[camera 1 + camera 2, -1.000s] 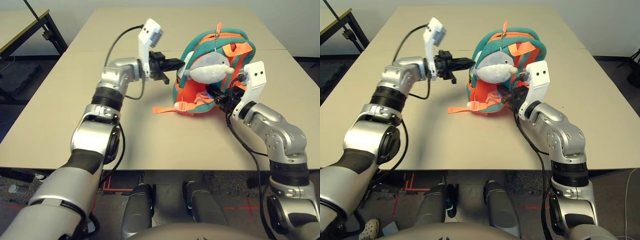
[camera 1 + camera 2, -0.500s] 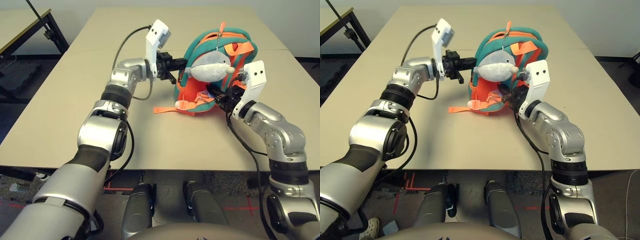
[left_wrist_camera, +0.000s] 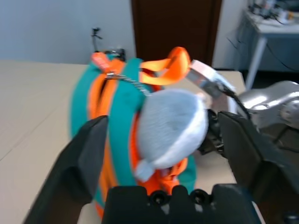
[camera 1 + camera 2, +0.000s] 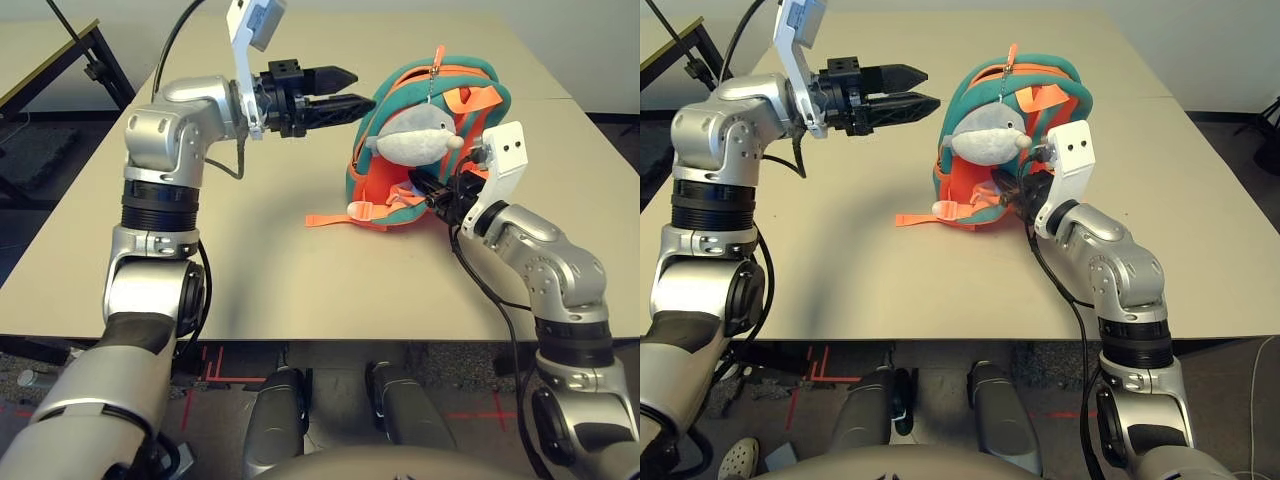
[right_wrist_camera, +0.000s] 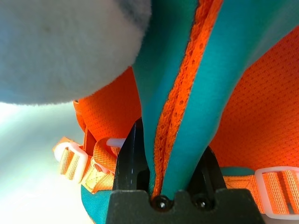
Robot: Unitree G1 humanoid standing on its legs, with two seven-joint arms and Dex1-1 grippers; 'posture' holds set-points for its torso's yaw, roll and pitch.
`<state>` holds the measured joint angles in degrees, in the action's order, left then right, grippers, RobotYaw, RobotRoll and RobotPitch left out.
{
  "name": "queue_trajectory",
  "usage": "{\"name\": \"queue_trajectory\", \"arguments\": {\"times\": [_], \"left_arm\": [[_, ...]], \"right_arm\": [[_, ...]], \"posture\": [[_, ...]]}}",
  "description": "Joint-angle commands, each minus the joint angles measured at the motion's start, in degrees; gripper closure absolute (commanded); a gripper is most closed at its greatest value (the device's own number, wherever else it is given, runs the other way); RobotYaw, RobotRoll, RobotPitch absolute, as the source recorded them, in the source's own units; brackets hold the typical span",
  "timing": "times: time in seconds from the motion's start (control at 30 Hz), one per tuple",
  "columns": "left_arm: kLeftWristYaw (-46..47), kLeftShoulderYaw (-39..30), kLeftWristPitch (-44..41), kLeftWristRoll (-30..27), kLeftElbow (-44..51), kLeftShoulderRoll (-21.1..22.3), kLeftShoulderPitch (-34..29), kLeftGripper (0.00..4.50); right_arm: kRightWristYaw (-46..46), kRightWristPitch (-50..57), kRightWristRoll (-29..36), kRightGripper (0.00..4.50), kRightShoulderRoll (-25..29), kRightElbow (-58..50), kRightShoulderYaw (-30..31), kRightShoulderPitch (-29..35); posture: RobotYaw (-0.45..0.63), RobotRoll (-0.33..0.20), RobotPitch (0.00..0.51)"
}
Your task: Put the pencil case into the backpack and zip it.
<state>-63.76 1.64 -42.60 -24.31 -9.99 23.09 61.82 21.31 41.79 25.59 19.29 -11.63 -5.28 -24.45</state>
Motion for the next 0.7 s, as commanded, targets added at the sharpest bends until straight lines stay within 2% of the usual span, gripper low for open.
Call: {"name": "queue_trajectory", "arguments": {"times": [0.03,0.17,0.37,0.7], "left_arm": [[-0.11,4.81,1.84,1.89,0.84,-0.43,-1.51,0.00],[0.13,9.31,6.67,5.39,-1.59,-1.32,-1.49,0.00],[1.87,12.07,11.00,9.29,-6.57,-3.88,-0.01,0.00],[4.22,12.15,14.72,12.67,-13.04,-7.16,1.86,0.00]], "right_arm": [[0.53,0.41,-0.25,3.98,-0.29,0.97,1.13,0.08],[0.53,0.19,-0.37,3.98,-0.30,1.09,1.04,0.13],[0.43,0.32,-0.37,3.98,-0.42,0.66,1.18,0.02],[0.46,0.38,-0.61,3.98,-0.62,0.61,1.32,-0.12]], "posture": [[-0.17,0.000,0.100],[-0.19,0.000,0.088],[-0.20,0.000,0.089],[-0.20,0.000,0.091]]}}
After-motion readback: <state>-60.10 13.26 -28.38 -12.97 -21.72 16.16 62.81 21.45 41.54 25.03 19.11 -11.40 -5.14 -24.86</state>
